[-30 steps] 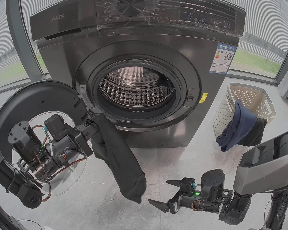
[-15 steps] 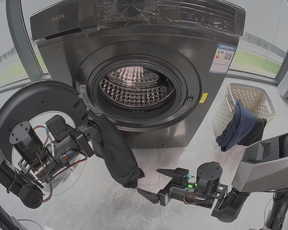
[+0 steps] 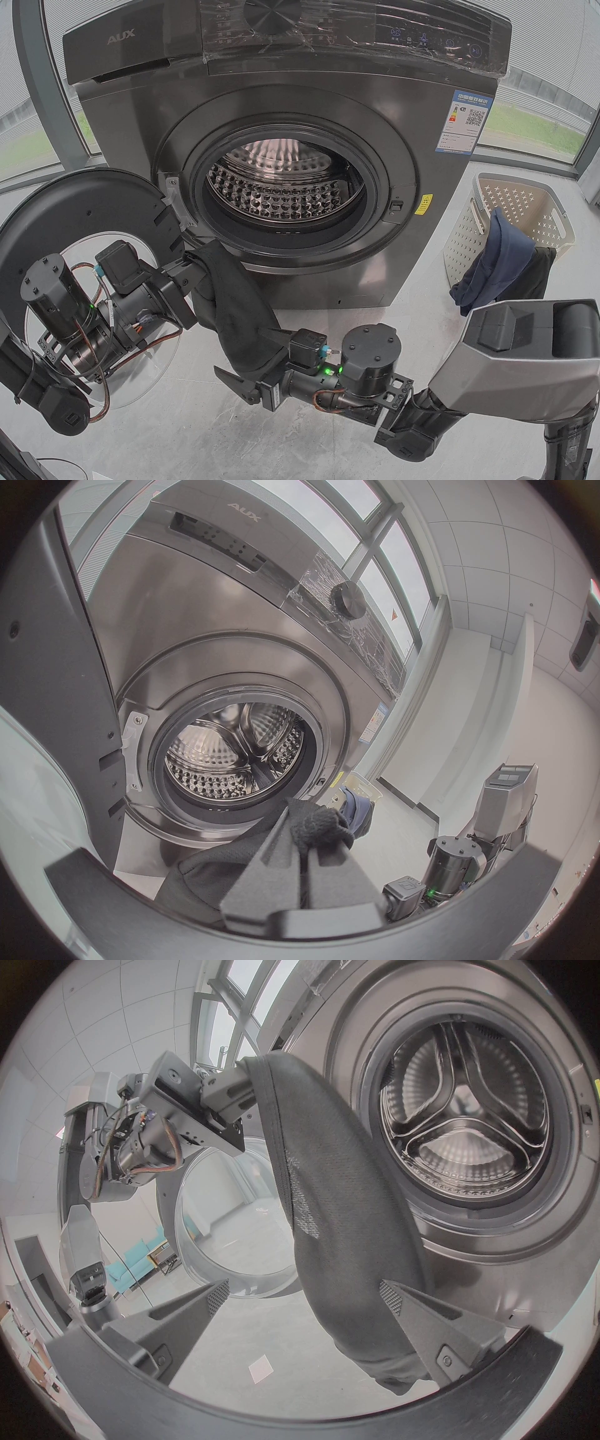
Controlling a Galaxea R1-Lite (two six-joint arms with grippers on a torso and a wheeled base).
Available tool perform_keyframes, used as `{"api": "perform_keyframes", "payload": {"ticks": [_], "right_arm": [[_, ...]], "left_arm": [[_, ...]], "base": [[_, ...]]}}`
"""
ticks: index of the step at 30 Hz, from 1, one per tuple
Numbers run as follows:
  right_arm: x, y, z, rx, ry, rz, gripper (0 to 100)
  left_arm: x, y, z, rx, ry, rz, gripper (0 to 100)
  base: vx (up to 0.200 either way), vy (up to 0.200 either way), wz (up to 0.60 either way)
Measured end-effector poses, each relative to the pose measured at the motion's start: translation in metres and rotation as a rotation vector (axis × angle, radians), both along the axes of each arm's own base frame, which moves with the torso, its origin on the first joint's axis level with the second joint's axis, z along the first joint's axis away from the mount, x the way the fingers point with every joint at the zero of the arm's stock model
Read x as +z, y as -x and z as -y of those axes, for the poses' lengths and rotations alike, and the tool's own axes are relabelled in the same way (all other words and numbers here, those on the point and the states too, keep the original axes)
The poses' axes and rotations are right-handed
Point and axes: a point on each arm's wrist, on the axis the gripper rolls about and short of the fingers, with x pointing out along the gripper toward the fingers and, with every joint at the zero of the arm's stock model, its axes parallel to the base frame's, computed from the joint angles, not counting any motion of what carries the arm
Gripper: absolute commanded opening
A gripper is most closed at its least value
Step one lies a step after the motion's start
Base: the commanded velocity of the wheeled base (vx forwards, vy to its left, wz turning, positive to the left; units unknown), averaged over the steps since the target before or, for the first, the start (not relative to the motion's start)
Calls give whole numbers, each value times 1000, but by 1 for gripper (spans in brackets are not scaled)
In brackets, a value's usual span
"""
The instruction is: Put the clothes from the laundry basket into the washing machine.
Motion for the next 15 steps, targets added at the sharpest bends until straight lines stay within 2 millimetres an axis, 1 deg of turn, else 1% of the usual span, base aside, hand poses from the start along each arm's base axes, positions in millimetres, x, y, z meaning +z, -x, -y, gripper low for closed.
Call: {"api": "perform_keyframes", "payload": {"ticks": [7, 11, 15], "right_arm": [[0, -12, -17, -13, -12, -15, 100], [-2, -23, -19, -68, -1, -17, 100], [-3, -37, -16, -121, 10, -12, 100]], "left_arm": [[0, 0, 0, 0, 0, 0, 0], [-1, 0, 0, 1, -1, -1, 0], [-1, 0, 0, 1, -1, -2, 0]], "base": [[0, 0, 0], [0, 0, 0], [0, 0, 0]]}}
